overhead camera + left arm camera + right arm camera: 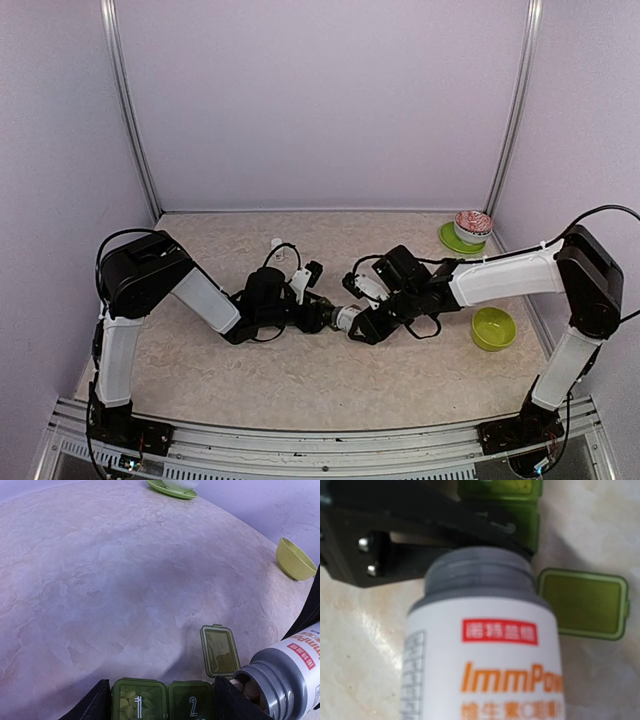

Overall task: Sort the pills into containers
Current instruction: Pour the pill into the compartment of the pill container.

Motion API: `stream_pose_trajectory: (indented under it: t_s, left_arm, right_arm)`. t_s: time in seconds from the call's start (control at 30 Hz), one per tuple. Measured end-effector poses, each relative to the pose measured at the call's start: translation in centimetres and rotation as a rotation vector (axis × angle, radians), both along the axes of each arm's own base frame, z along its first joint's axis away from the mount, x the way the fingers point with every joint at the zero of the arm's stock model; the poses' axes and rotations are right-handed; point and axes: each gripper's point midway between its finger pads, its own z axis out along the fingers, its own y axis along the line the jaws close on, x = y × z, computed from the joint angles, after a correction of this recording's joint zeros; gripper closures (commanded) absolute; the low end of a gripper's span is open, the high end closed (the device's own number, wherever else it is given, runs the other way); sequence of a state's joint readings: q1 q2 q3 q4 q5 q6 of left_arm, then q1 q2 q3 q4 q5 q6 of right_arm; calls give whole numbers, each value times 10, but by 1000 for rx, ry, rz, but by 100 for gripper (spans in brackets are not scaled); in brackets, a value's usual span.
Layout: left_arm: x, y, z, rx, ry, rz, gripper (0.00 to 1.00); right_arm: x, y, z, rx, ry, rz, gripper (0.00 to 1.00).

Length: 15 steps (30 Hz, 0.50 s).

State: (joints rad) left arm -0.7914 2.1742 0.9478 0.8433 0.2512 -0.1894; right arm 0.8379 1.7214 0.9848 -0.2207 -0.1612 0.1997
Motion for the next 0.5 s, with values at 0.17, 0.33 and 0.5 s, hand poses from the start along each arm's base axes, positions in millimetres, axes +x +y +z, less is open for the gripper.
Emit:
stream_pose_trajectory:
  t_s: [0.17,0.33,0.5]
  left_arm:
    - [1,0,0,0,0,2,34]
    - [1,0,0,0,0,2,34]
    - [0,0,0,0,0,2,34]
  right_arm:
    - [0,-2,-2,31,-35,-7,100]
    - [0,-3,-4,63,-68,-10,100]
    - [-2,-6,-5,98,-99,-9,100]
